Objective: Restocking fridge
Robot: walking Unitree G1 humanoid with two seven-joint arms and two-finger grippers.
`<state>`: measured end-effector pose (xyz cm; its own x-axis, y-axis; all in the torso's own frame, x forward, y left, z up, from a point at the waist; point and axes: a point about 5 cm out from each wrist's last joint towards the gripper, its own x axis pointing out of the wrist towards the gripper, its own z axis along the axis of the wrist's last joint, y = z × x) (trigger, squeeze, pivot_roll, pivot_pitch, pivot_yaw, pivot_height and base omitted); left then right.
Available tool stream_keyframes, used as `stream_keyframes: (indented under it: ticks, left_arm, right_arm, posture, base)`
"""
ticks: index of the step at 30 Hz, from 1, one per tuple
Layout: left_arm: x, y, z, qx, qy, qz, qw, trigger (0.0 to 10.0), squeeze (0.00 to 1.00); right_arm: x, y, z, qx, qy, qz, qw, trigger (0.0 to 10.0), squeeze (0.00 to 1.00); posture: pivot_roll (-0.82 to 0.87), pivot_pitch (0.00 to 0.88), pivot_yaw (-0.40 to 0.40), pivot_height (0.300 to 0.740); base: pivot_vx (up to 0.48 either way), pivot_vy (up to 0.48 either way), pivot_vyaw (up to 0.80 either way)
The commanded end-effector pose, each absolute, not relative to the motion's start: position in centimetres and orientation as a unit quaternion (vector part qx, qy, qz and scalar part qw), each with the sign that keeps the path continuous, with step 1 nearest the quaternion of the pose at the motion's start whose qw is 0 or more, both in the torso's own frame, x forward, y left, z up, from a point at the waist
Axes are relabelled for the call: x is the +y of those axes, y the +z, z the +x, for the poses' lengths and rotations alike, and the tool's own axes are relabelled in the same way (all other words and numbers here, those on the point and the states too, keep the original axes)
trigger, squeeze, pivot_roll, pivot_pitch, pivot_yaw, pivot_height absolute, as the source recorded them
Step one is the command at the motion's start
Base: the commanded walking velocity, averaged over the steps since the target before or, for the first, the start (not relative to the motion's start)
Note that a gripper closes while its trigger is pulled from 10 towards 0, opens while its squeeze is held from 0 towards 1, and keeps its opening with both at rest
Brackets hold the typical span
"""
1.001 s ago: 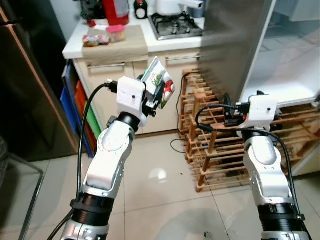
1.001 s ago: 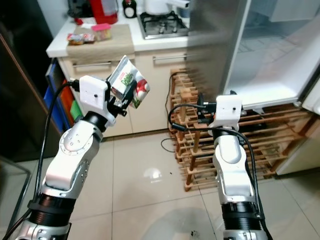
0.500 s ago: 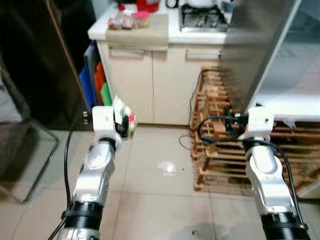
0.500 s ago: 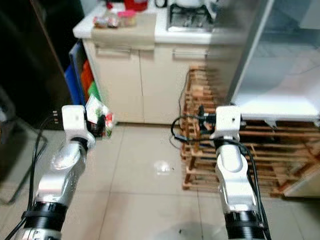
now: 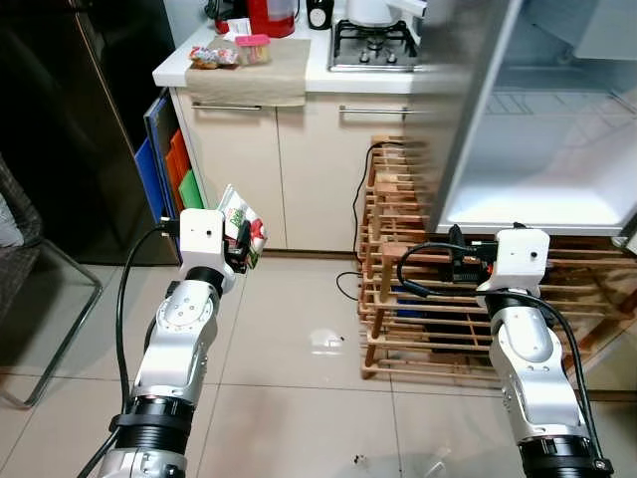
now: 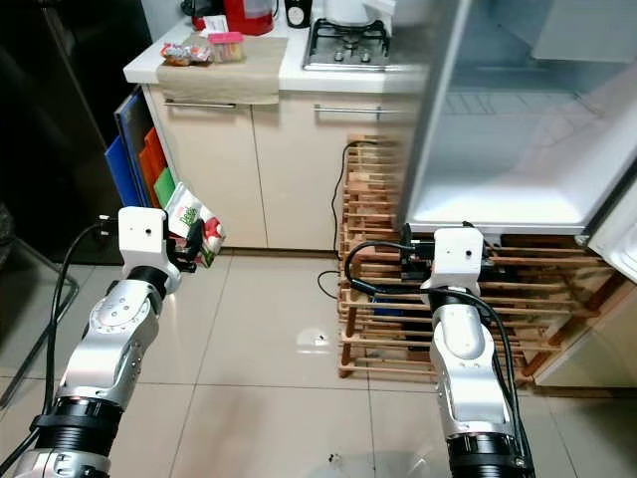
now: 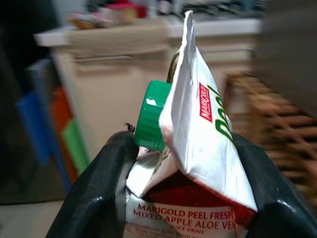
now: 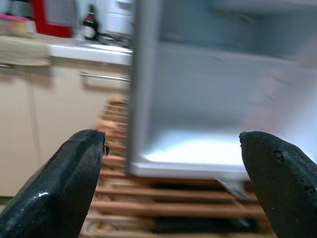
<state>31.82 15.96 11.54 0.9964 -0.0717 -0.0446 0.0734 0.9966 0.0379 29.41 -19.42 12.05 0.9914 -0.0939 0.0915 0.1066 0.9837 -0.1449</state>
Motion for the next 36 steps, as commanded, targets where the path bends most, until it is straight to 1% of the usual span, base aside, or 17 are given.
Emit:
stream_keyframes:
  ticks: [1, 2, 9, 15, 16, 19, 20, 22, 23, 28, 36]
  left_arm:
    - [14.9, 11.9, 32.0, 0.014, -0.056, 0.020, 0.998, 10.0, 0.00]
    - [14.8, 11.9, 32.0, 0.013, -0.057, 0.019, 0.998, 10.0, 0.00]
    - [14.8, 11.9, 32.1, 0.018, -0.042, 0.007, 0.999, 10.0, 0.00]
    - [14.9, 11.7, 32.3, 0.023, -0.028, 0.006, 0.999, 10.0, 0.00]
    - [14.9, 11.6, 32.4, 0.029, -0.028, 0.016, 0.999, 10.0, 0.00]
    - [14.8, 11.7, 32.5, 0.025, -0.030, 0.023, 0.999, 10.0, 0.00]
    - [14.5, 12.2, 32.5, 0.009, -0.042, 0.022, 0.999, 10.0, 0.00]
    - [14.3, 12.4, 32.5, 0.003, -0.049, 0.021, 0.999, 10.0, 0.00]
    - [13.7, 12.9, 32.4, -0.007, -0.070, 0.016, 0.997, 10.0, 0.00]
    - [12.3, 14.2, 32.4, -0.034, -0.106, 0.018, 0.994, 10.0, 0.00]
    - [12.7, 14.1, 32.8, -0.025, -0.095, 0.007, 0.995, 10.0, 0.00]
  right_arm:
    - [-20.3, 11.5, 29.1, -0.031, -0.063, -0.081, 0.994, 10.0, 0.00]
    - [-20.3, 11.5, 29.2, -0.032, -0.064, -0.081, 0.994, 10.0, 0.00]
    - [-19.9, 11.4, 28.9, -0.038, -0.048, -0.080, 0.995, 10.0, 0.00]
    - [-19.4, 11.3, 28.7, -0.040, -0.038, -0.081, 0.995, 10.0, 0.00]
    - [-19.3, 11.2, 28.7, -0.039, -0.037, -0.081, 0.995, 10.0, 0.00]
    - [-19.3, 11.2, 28.7, -0.039, -0.036, -0.081, 0.995, 10.0, 0.00]
    - [-19.4, 11.1, 28.6, -0.037, -0.036, -0.080, 0.995, 10.0, 0.00]
    - [-19.4, 11.0, 28.6, -0.036, -0.036, -0.079, 0.996, 10.0, 0.00]
    - [-19.4, 11.0, 28.6, -0.035, -0.035, -0.079, 0.996, 10.0, 0.00]
    - [-19.3, 11.0, 28.8, -0.035, -0.033, -0.077, 0.996, 10.0, 0.00]
    - [-19.2, 10.9, 28.8, -0.033, -0.028, -0.077, 0.996, 10.0, 0.00]
  posture:
    - [-0.10, 0.000, 0.067, 0.740]
    - [-0.10, 0.000, 0.067, 0.740]
    - [-0.10, 0.000, 0.063, 0.740]
    - [-0.11, 0.000, 0.065, 0.740]
    - [-0.11, 0.000, 0.065, 0.740]
    - [-0.11, 0.000, 0.065, 0.740]
    - [-0.11, 0.000, 0.064, 0.740]
    - [-0.11, 0.000, 0.064, 0.740]
    - [-0.11, 0.000, 0.064, 0.740]
    - [-0.11, 0.000, 0.063, 0.740]
    - [-0.11, 0.000, 0.064, 0.740]
  base:
    - [0.000, -0.442, -0.80]
    - [0.000, -0.442, -0.80]
    - [0.000, -0.442, 0.00]
    - [0.000, -0.437, 0.00]
    - [0.255, -0.405, 0.00]
    - [0.000, 0.000, 0.00]
    - [0.000, 0.000, 0.00]
    - [0.000, 0.000, 0.00]
    - [0.244, 0.000, 0.00]
    - [0.438, 0.000, 0.00]
    - [0.480, 0.000, 0.00]
